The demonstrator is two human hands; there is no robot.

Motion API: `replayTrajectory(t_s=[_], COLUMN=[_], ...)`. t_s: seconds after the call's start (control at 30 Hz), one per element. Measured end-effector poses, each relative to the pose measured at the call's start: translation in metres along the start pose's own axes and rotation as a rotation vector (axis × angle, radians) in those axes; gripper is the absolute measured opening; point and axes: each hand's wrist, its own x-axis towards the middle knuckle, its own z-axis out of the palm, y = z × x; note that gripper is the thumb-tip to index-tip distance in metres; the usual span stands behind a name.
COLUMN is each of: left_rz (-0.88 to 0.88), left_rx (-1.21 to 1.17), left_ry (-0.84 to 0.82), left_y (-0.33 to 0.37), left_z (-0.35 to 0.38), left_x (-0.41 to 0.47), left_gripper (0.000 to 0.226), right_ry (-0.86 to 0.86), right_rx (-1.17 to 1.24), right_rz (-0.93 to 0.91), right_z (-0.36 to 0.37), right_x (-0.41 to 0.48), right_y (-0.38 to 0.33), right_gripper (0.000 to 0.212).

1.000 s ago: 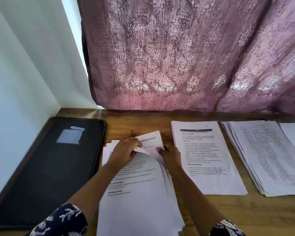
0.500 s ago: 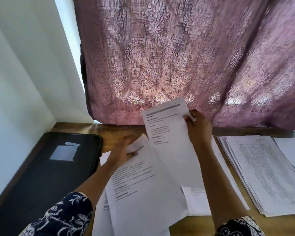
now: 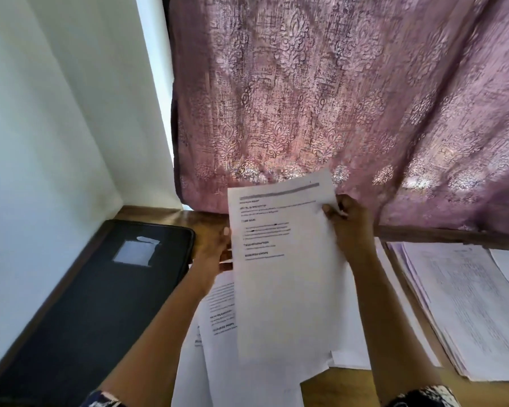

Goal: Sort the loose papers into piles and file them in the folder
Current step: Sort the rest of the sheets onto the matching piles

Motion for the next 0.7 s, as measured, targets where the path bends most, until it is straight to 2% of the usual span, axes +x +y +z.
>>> replayTrajectory(t_s=[0.03, 0.07, 0.17, 0.3, 0.4, 0.47, 0.57, 0.7], left_rz=[0.028, 0.057, 0.016, -0.038, -0.073, -0.056, -0.041, -0.270], left_rx=[0.052, 0.121, 0.395, 0.715, 1.030, 1.220, 1.313, 1.407], left_ry=[0.040, 0.106, 0.353, 0.558, 0.696, 0.702, 0.600, 0.341], left_y=[-0.003, -0.006, -0.027, -0.043, -0.053, -0.059, -0.064, -0.083], left_z=[-0.010, -0.021, -0.068, -0.121, -0.144, -0.148, -0.129, -0.117], left_x=[-0.011, -0.022, -0.046, -0.076, -0.090, -0.090, -0.085, -0.075], left_gripper=[0.032, 0.030, 0.040, 0.048, 0.061, 0.072, 0.077, 0.081], right_ry=[-0.047, -0.089, -0.248, -0.509, -0.562, -0.540, -0.548, -0.570], right_rx=[0.002, 0.006, 0.079, 0.080, 0.008, -0.025, -0.036, -0.004], right_rz=[0.050, 0.098, 0.219, 0.286, 0.248, 0.258, 0.292, 0.316], right_z=[0.019, 0.039, 0.104, 0.169, 0.199, 0.211, 0.223, 0.214], right_x=[-0.009, -0.020, -0.062, -0.105, -0.123, -0.131, -0.140, -0.136], right_y=[0.010, 0.019, 0.037, 0.036, 0.028, 0.024, 0.020, 0.018], right_gripper=[0.005, 0.005, 0.007, 0.021, 0.011, 0.011, 0.023, 0.035])
